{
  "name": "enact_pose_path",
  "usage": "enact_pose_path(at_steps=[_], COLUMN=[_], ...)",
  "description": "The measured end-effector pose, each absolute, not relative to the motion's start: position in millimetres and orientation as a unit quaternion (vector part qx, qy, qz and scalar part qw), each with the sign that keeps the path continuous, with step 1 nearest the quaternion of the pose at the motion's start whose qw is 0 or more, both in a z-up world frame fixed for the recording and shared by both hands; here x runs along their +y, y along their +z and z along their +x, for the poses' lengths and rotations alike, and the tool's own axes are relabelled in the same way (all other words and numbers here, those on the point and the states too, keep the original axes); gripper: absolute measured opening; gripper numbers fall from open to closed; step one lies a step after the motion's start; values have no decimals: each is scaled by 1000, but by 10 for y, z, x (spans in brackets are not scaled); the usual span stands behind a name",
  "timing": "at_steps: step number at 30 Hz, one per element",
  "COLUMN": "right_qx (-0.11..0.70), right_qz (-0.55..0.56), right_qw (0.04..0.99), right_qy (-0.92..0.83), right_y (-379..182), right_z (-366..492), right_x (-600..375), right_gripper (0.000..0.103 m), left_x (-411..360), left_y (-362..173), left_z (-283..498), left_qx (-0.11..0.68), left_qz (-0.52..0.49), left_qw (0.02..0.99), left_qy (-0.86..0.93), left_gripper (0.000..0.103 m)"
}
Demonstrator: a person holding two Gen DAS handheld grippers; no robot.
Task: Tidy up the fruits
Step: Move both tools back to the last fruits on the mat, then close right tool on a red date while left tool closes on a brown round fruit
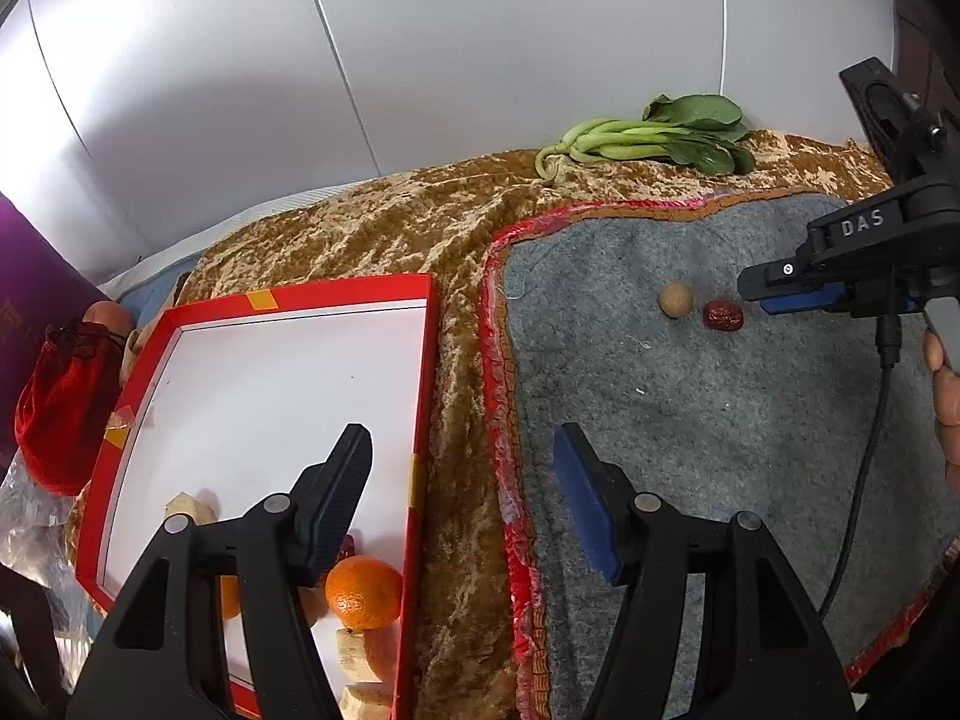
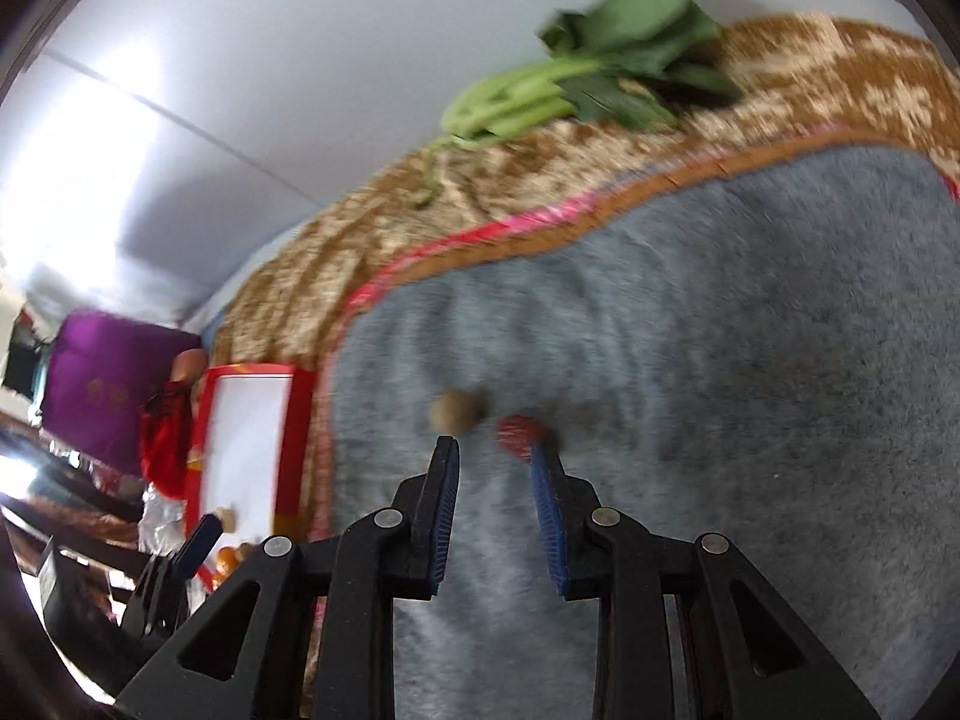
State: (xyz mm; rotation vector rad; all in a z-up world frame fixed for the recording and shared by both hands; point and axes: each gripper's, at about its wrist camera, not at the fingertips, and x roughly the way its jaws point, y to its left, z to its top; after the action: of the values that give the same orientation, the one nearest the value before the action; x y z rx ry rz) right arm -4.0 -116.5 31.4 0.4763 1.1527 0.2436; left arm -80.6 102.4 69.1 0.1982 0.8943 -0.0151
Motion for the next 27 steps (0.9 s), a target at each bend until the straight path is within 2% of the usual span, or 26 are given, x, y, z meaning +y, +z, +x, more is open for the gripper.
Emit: enact_pose_path(at_steps=[11,13,18,27], right_qx=[552,551,560,528], right_qz=[165,155,221,320], right_qw=[811,815,793,783], right_qy=[98,92,92,74], right_y=[101,99,179,443], right_z=[107,98,23,-183], right_x=[-844,-838,-1119,-1778], right_gripper=[27,18,18,18], left_x=[998,955,752,184], left_y=[628,627,639,487], left_z=[-767,-717,-547,-113], left_qx=[432,436,439,448], left_qz=[103,95,97,103], left_qw=[896,895,892,883], left_qy=[-5,-16,-41,-94], left_gripper=[62,62,62,62])
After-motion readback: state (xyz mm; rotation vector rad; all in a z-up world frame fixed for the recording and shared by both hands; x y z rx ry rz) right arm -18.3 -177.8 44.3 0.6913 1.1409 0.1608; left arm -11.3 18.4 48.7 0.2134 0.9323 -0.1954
